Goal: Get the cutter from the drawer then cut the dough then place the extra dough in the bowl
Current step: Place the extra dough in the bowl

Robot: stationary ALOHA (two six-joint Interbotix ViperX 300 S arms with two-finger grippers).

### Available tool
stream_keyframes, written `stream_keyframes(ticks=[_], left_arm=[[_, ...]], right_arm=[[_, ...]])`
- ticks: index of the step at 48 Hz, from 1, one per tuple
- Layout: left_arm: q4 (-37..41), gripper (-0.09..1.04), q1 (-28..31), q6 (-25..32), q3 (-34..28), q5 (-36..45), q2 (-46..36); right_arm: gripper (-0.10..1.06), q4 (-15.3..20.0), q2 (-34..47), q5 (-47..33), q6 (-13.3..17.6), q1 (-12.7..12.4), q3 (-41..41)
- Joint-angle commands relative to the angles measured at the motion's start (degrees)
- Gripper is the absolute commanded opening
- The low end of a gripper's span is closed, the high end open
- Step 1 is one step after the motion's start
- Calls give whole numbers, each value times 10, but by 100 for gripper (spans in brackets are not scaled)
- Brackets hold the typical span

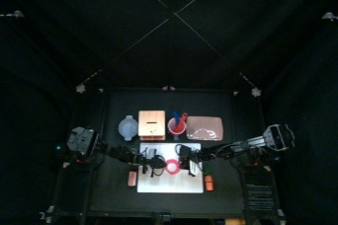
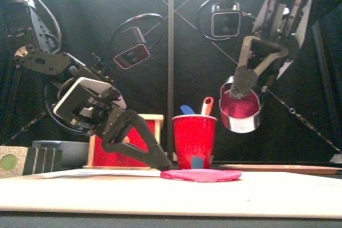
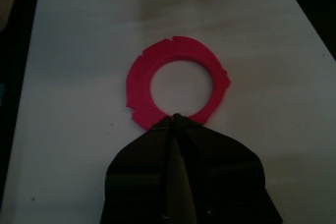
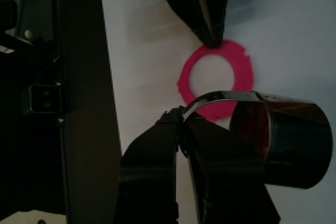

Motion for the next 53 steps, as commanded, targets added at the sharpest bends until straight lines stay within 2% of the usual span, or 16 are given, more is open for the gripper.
stream_keyframes(ticks=[1, 4, 7, 12, 23, 31, 42, 49, 53], left_arm=[[-1, 55, 2, -1, -4, 5, -19], [-2, 55, 2, -1, -5, 11, -20], [-1, 55, 2, -1, -6, 14, -21], [-1, 55, 2, -1, -6, 16, -21], [-1, 55, 3, -1, -7, 16, -21], [-1, 55, 4, -1, -6, 16, -20], [0, 55, 8, 0, -7, 16, -20], [0, 55, 10, 0, -10, 17, -21], [0, 55, 11, 0, -12, 17, -20]], right_arm=[[41, 46, -16, -23, -3, 11, 2], [41, 85, -17, -48, -3, 19, 5], [40, 109, -18, -69, -7, 27, 9], [40, 131, -28, -98, -7, 36, 18], [40, 160, -61, -193, -1, 56, 62], [41, 156, -75, -218, 24, 62, 91], [41, 112, -62, -242, 93, 75, 99], [41, 62, -47, -302, 183, 96, 97], [41, 18, -38, -335, 249, 104, 104]])
